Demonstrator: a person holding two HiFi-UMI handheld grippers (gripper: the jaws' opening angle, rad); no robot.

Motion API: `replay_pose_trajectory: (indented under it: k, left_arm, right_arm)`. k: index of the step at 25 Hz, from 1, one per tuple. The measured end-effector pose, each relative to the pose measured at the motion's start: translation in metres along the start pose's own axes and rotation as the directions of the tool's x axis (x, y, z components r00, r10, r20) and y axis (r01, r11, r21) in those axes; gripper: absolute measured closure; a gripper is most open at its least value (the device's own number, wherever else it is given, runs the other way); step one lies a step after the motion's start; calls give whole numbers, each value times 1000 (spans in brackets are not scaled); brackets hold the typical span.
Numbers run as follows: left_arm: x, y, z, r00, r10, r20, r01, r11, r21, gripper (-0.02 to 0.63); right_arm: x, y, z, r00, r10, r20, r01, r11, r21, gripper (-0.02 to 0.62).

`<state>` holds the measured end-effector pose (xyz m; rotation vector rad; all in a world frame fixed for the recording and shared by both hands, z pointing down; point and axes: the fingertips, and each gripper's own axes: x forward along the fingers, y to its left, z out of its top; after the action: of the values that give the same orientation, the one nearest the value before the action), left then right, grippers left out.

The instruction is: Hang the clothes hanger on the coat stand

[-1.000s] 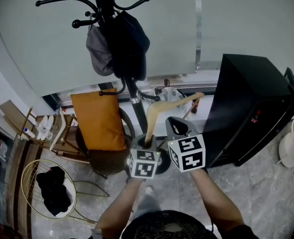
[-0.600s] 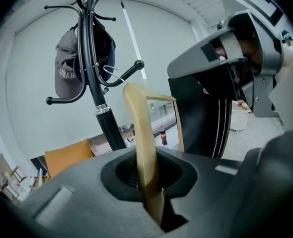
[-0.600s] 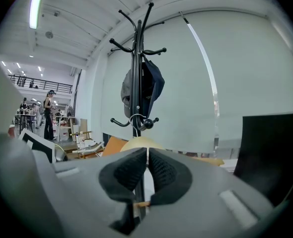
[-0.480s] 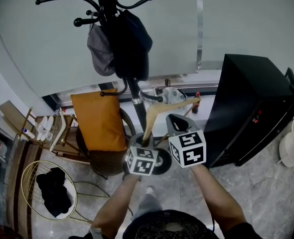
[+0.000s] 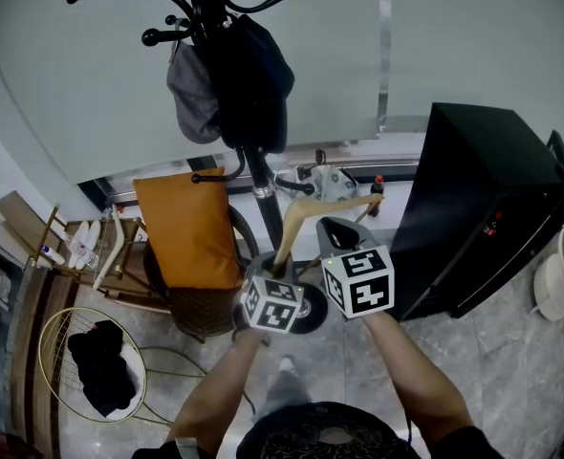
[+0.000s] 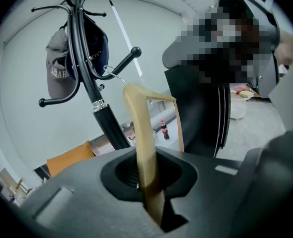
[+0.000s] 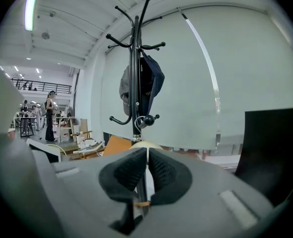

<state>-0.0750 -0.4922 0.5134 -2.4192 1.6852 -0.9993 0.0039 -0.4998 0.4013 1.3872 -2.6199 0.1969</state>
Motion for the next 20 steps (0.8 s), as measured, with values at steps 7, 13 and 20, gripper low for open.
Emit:
replay_pose_trajectory:
  k: [7, 13, 20]
  left_arm:
    - [4, -1, -8, 1000, 0, -24, 1, 1000, 28, 565]
    - [7, 0, -13, 999, 7, -42, -5, 999, 51, 565]
    - [9, 2, -20, 998, 12, -67, -8, 998, 57, 565]
  right_arm:
    - [2, 1, -1, 1000, 1, -1, -1, 1000, 12, 592]
    - [4, 3, -2, 1000, 8, -2, -8, 1000, 12, 592]
    - [5, 4, -4, 1000, 9, -6, -9, 1000, 14, 592]
